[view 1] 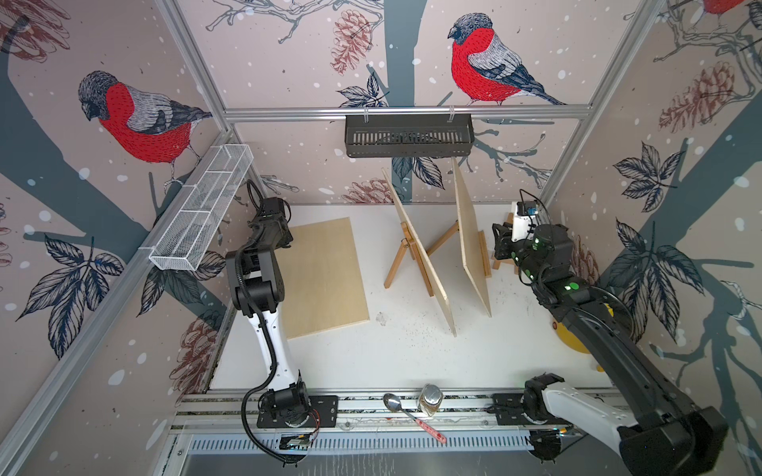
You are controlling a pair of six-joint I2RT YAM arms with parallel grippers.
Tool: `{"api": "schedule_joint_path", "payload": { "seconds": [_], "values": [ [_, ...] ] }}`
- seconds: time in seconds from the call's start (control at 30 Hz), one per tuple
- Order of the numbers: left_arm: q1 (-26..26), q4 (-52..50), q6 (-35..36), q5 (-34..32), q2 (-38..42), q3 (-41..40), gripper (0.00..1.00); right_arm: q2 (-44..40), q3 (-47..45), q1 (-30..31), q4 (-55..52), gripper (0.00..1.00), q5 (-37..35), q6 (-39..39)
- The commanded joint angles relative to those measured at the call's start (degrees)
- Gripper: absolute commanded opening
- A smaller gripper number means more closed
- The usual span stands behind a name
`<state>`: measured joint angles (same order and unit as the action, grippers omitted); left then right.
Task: Disassemble the easel
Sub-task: Adjust the drawing board at the center of the board.
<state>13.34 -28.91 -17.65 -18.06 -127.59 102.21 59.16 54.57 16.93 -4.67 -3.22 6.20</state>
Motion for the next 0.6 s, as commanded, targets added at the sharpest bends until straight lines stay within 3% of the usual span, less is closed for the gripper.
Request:
{"api": "schedule_joint_path", "payload": {
  "seconds": [0.0,0.17,0.4,0.57],
  "values": [
    [1.23,1.68,-1.92,4.42,-2.42,3.19,0.35,-0.05,-0.48,0.02,2.36,0.32,0.41,-0.04],
    [1.51,-1.22,-1.84,3.35,-7.86,9.82,0.34,0.67,-1.0,0.03,2.21,0.33,-0.54,-0.14],
    [2.86,-0.18,-3.44,9.79,-10.61,12.28,0.33,2.58,-0.77,0.03,2.12,0.33,-0.9,-0.31],
    [3.88,0.19,-4.26,10.68,-11.36,12.22,0.33,3.29,-0.77,0.03,1.87,0.33,-0.84,-0.36]
  ]
}}
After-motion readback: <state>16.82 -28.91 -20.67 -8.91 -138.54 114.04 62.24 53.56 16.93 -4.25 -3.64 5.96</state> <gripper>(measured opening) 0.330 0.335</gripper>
